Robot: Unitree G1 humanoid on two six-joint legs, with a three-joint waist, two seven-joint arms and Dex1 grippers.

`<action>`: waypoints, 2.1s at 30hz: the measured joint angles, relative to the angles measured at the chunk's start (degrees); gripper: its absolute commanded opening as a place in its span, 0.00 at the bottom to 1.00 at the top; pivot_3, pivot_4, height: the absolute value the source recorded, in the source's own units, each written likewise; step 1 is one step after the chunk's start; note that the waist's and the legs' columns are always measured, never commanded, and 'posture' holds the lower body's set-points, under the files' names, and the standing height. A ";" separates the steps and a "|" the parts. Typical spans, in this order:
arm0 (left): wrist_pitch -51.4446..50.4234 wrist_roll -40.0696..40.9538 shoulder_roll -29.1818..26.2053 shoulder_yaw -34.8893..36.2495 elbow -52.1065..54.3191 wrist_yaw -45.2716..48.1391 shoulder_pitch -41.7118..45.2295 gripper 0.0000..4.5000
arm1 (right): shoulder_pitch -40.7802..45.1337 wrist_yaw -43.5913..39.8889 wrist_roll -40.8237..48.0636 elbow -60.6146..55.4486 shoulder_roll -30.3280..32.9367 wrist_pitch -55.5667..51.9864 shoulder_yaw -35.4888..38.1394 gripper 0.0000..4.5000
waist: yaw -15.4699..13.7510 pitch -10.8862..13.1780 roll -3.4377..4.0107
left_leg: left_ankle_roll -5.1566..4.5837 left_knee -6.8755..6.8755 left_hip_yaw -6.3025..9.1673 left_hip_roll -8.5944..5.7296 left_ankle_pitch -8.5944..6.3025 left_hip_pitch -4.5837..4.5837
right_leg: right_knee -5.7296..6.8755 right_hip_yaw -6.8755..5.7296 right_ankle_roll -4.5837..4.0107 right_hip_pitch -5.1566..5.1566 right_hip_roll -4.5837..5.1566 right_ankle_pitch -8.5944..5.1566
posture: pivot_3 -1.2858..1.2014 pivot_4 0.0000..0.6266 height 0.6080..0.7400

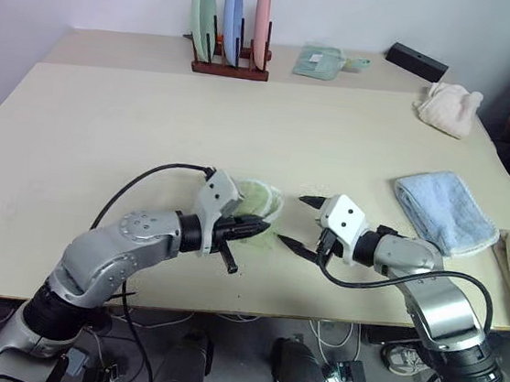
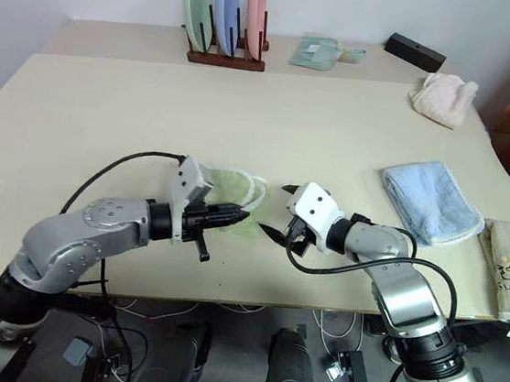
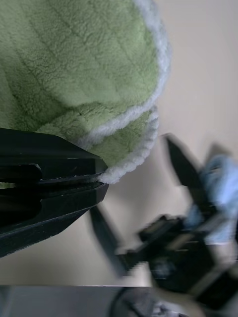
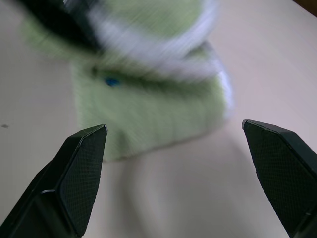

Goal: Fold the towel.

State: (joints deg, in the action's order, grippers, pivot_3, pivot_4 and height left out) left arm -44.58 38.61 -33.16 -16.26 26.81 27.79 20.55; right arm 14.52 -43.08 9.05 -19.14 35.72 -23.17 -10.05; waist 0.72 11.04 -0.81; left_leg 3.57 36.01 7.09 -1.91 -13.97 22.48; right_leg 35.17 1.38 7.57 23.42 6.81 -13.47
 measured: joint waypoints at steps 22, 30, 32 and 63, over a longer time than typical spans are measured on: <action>-4.02 3.38 0.83 14.37 0.38 5.71 -6.04 0.80 | -2.22 0.08 -1.96 0.83 1.82 1.72 2.30 0.94 | 0.10 0.01 0.00 | 0.00 0.00 0.02 0.01 0.00 -0.01 | 0.04 0.00 0.18 0.01 0.00 0.08 | 0.52 0.24 1.00; 0.16 2.05 -0.62 25.67 -4.88 3.84 -7.50 0.00 | -1.00 -0.78 1.86 0.26 1.21 -1.54 5.59 0.16 | 0.05 0.01 0.00 | 0.00 0.03 0.02 0.00 0.00 -0.02 | 0.04 0.00 0.17 -0.01 0.00 0.08 | 0.52 0.24 1.00; 2.07 -1.12 0.24 24.14 -6.00 2.81 -7.36 0.00 | 1.26 -0.20 4.55 -1.33 -1.16 -4.05 6.41 0.01 | 0.09 0.01 0.00 | 0.00 0.01 0.02 0.01 0.00 -0.03 | 0.04 0.00 0.18 -0.01 0.00 0.09 | 0.52 0.24 1.00; 9.57 -4.05 9.93 27.42 -14.34 -0.14 -10.20 0.75 | 5.74 2.02 3.08 2.01 -8.33 -4.80 -2.34 0.88 | 0.35 -0.12 0.08 | 0.00 0.01 0.09 0.01 0.00 -0.09 | 0.19 -0.03 0.29 0.01 -0.01 0.11 | 0.52 0.24 1.00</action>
State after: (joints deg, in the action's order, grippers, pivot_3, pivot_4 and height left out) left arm -35.01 34.56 -23.23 11.16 12.47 27.64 10.34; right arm 20.27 -41.06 12.13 -17.13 27.39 -27.98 -12.39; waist 1.07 10.92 -0.73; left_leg 3.56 36.01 7.18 -1.90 -13.97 22.39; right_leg 35.35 1.34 7.86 23.43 6.80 -13.36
